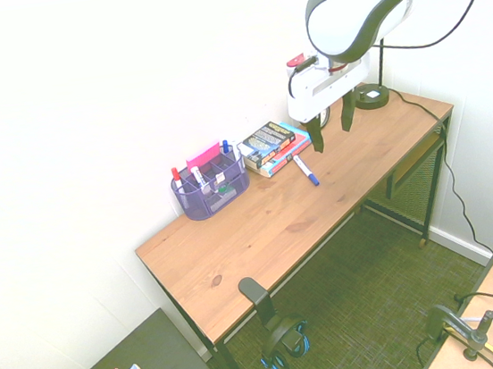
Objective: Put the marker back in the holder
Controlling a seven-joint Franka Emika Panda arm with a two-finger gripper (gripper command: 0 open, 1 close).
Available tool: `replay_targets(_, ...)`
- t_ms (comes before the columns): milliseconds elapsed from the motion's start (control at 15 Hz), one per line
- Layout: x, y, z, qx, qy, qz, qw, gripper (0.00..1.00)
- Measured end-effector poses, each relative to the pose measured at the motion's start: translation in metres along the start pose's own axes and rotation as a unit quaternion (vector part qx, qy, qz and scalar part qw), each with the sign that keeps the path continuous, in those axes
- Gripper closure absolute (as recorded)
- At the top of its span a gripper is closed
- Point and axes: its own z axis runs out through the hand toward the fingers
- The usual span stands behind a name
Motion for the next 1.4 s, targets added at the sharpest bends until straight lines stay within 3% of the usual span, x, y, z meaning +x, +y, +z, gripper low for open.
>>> replay_targets(267, -0.003, -0.010, -0.007, 0.033, -0.028, 0.022, 0.999, 0.00)
replay_targets(533, 0.011, -0.047, -0.026, 0.080, -0.051, 0.082, 0.992, 0.00)
replay_targets(933, 0.061, -0.077, 0.019, 0.029, -0.024, 0.242, 0.970, 0.00)
replay_targets(1400, 0.130, -0.097, 0.109, 0.012, -0.028, 0.300, 0.954, 0.00)
